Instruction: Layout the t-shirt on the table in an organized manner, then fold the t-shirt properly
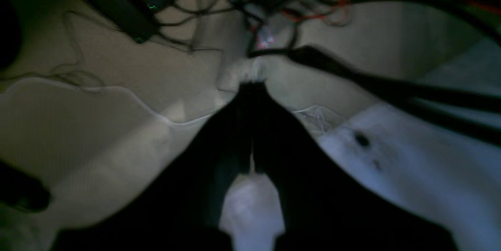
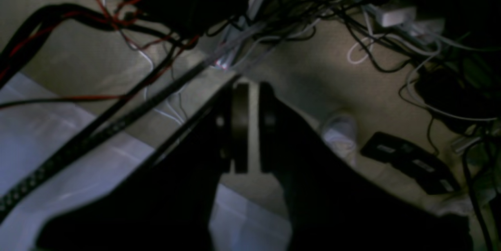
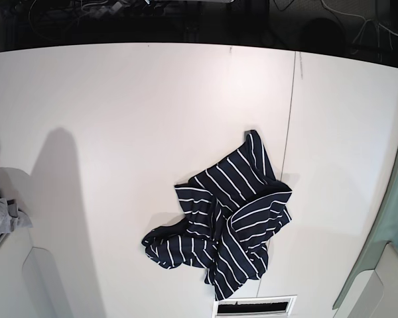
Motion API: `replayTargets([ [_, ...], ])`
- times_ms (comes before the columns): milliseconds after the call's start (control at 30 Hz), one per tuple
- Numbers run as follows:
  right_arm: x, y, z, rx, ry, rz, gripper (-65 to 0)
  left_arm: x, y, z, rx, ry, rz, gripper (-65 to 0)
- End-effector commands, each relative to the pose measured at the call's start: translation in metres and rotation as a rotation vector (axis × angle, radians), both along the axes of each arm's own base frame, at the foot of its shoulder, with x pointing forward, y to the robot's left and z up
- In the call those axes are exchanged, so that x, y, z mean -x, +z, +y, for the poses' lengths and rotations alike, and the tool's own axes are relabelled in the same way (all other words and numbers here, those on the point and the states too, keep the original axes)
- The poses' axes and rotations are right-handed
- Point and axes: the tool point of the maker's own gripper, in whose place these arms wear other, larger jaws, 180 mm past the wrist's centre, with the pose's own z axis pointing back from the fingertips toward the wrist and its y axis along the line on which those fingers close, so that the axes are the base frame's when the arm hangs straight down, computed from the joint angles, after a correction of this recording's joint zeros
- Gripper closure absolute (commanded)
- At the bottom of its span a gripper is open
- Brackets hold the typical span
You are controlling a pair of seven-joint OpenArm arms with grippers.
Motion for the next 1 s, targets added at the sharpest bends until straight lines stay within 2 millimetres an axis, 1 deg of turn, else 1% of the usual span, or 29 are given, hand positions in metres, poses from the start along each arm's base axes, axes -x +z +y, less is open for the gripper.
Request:
replayTargets([
  [0,0.006,0.003,-0.004,-0.006,0.003,-0.005,-3.6,0.011,0.003,0.004,0.009,-0.001,-0.003,0.0],
  [100,0.008,0.012,-0.011,-0.027,0.016,-0.042,-3.6,0.007,0.011,0.015,0.027,0.028,-0.080,0.0],
  [200,0.018,0.032,-0.004,-0.137,0.052,-0.046,-3.6,-0.003,0.022,0.026,0.031,0.089,-0.155,0.0],
  [267,0.020,0.048,0.003,-0.208,0.057,-0.060,-3.6,-0.014,0.032,0.035,0.025,0.152,-0.207,0.0],
  [333,0.013,0.064,0.007,-0.259,0.029,-0.098,-3.6,-0.030,0.043,0.047,0.014,0.218,-0.269,0.0],
  [433,-0.004,0.091,0.008,-0.305,0.008,-0.182,-3.6,-0.055,0.065,0.068,-0.007,0.306,-0.370,0.0],
  [467,-0.010,0.101,0.008,-0.317,0.012,-0.211,-3.6,-0.064,0.074,0.075,-0.014,0.336,-0.408,0.0],
  [567,-0.026,0.129,0.007,-0.348,0.050,-0.287,-3.6,-0.082,0.102,0.098,-0.040,0.386,-0.506,0.0],
  [667,-0.042,0.157,0.009,-0.385,0.071,-0.356,-3.6,-0.097,0.138,0.100,0.038,0.416,-0.580,0.0],
  [767,-0.063,0.181,0.016,-0.419,0.096,-0.434,-3.6,-0.114,0.177,0.110,0.096,0.472,-0.666,0.0],
  [900,-0.090,0.202,0.022,-0.437,0.110,-0.515,-3.6,-0.138,0.225,0.134,0.077,0.470,-0.794,0.0],
  [967,-0.107,0.212,0.025,-0.454,0.090,-0.564,-3.6,-0.152,0.249,0.143,0.075,0.457,-0.859,0.0],
])
